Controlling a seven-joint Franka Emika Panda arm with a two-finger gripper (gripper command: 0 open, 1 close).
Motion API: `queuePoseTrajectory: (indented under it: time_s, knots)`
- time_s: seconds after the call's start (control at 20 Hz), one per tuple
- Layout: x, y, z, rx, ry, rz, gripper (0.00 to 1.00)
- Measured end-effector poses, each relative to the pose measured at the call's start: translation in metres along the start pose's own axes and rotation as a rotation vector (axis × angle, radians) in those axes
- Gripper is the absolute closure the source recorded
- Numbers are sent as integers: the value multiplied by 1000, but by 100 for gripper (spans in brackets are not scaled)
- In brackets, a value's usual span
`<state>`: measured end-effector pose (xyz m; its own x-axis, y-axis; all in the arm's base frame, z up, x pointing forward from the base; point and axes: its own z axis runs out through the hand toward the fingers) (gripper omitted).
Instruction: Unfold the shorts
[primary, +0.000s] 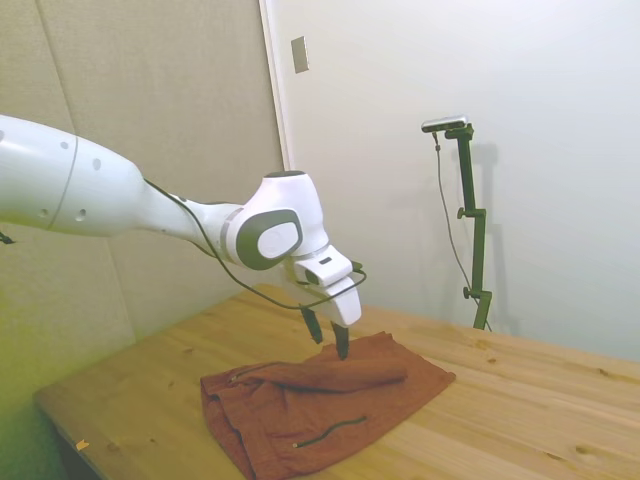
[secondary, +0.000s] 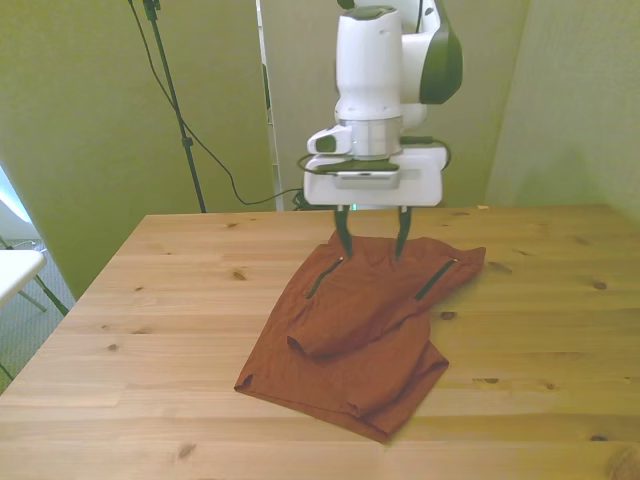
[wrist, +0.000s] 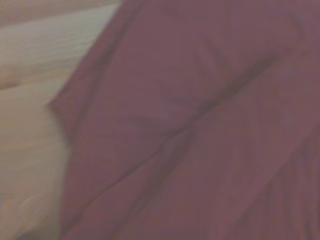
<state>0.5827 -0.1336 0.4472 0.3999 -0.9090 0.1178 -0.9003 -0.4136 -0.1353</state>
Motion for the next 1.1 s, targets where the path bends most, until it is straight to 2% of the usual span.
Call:
queuePoseTrajectory:
  time_s: [0.25, 0.35, 0.65, 1.1]
  knots:
    - [53, -4, 16, -61, 99, 234, 0]
    - [70, -6, 28, -91, 114, 289, 0]
    - [94, -32, 62, -78, 129, 295, 0]
    - [82, -52, 84, -80, 100, 265, 0]
